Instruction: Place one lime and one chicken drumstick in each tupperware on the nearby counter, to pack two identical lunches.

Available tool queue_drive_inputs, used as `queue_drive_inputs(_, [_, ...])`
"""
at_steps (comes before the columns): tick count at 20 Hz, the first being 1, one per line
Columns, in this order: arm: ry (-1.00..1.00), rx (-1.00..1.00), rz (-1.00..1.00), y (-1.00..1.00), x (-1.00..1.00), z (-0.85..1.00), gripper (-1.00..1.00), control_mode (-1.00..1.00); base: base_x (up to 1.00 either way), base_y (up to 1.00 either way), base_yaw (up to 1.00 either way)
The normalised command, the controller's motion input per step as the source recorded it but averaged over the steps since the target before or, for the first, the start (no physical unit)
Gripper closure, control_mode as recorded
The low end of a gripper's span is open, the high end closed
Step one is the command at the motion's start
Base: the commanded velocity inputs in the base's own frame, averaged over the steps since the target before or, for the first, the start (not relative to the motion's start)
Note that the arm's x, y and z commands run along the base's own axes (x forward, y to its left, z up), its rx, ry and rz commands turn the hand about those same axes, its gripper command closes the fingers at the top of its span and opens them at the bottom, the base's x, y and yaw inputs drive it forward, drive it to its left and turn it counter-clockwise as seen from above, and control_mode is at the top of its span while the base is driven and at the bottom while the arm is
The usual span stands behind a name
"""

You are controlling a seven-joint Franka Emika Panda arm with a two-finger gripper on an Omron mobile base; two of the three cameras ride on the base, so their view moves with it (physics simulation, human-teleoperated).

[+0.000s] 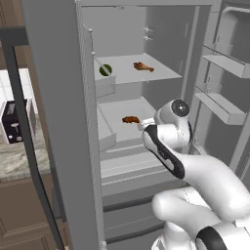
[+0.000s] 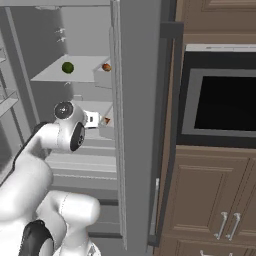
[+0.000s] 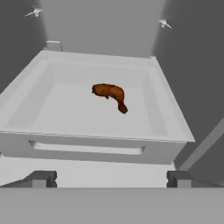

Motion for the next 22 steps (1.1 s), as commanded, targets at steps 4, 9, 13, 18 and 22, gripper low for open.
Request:
queue_drive_inputs(4, [0.00, 0.00, 0.00, 0.00, 0.64, -0.21, -1.00, -1.00, 0.00, 0.00, 0.00])
queue_drive_inputs(9, [0.00, 0.00, 0.00, 0.00, 0.59, -0.22, -1.00, -1.00, 0.00, 0.00, 0.00])
queue_drive_inputs(13, [0.00, 0.00, 0.00, 0.00, 0.54, -0.21, -1.00, -1.00, 0.00, 0.00, 0.00])
queue_drive_inputs(18, [0.00, 0.00, 0.00, 0.00, 0.52, -0.17, -1.00, -1.00, 0.00, 0.00, 0.00])
queue_drive_inputs(22, [0.00, 0.00, 0.00, 0.00, 0.48, -0.18, -1.00, -1.00, 0.00, 0.00, 0.00])
